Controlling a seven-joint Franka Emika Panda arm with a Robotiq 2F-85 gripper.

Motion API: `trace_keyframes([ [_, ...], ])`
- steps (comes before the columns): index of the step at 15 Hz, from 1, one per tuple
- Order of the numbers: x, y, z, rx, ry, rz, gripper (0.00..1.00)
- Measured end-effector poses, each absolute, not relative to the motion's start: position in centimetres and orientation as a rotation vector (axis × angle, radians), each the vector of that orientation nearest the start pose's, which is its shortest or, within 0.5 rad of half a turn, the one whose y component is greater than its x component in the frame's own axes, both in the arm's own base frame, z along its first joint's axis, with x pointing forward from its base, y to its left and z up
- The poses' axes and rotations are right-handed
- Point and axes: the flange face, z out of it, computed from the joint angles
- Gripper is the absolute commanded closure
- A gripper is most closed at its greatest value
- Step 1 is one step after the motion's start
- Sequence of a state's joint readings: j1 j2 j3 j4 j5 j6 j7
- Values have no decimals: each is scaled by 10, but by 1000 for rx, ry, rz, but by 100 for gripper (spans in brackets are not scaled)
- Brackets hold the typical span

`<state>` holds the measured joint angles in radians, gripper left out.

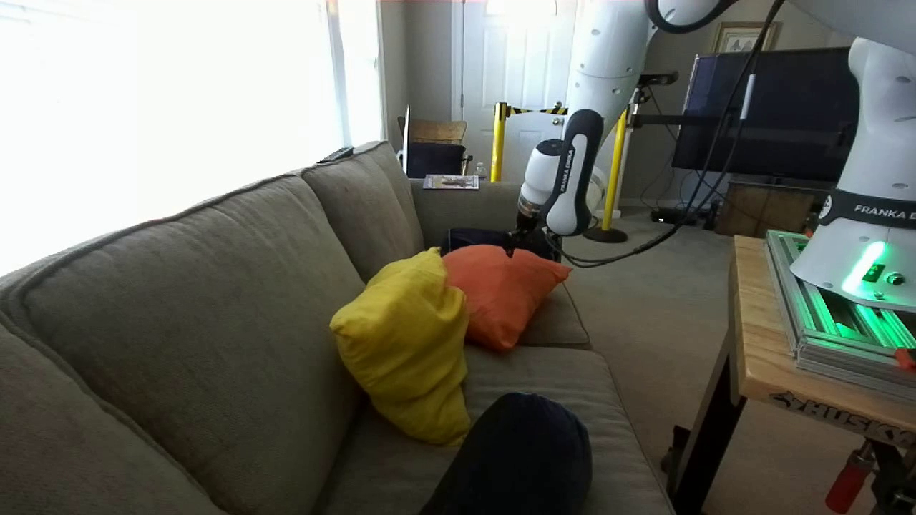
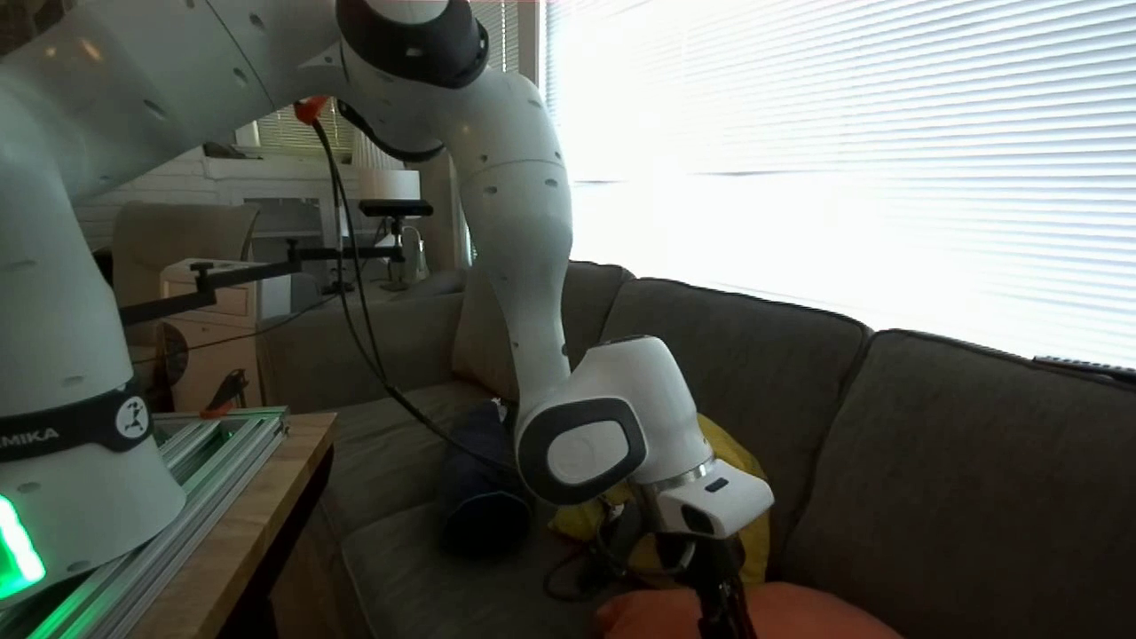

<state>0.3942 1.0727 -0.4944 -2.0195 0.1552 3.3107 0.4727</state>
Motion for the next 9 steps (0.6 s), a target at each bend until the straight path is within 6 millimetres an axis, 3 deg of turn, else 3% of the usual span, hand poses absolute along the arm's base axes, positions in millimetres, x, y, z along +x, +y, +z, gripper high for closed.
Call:
trace_keyframes([
  [4, 579, -98, 17, -3205, 767, -925, 0],
  [9, 608, -88, 14, -3057, 662, -1001, 0],
])
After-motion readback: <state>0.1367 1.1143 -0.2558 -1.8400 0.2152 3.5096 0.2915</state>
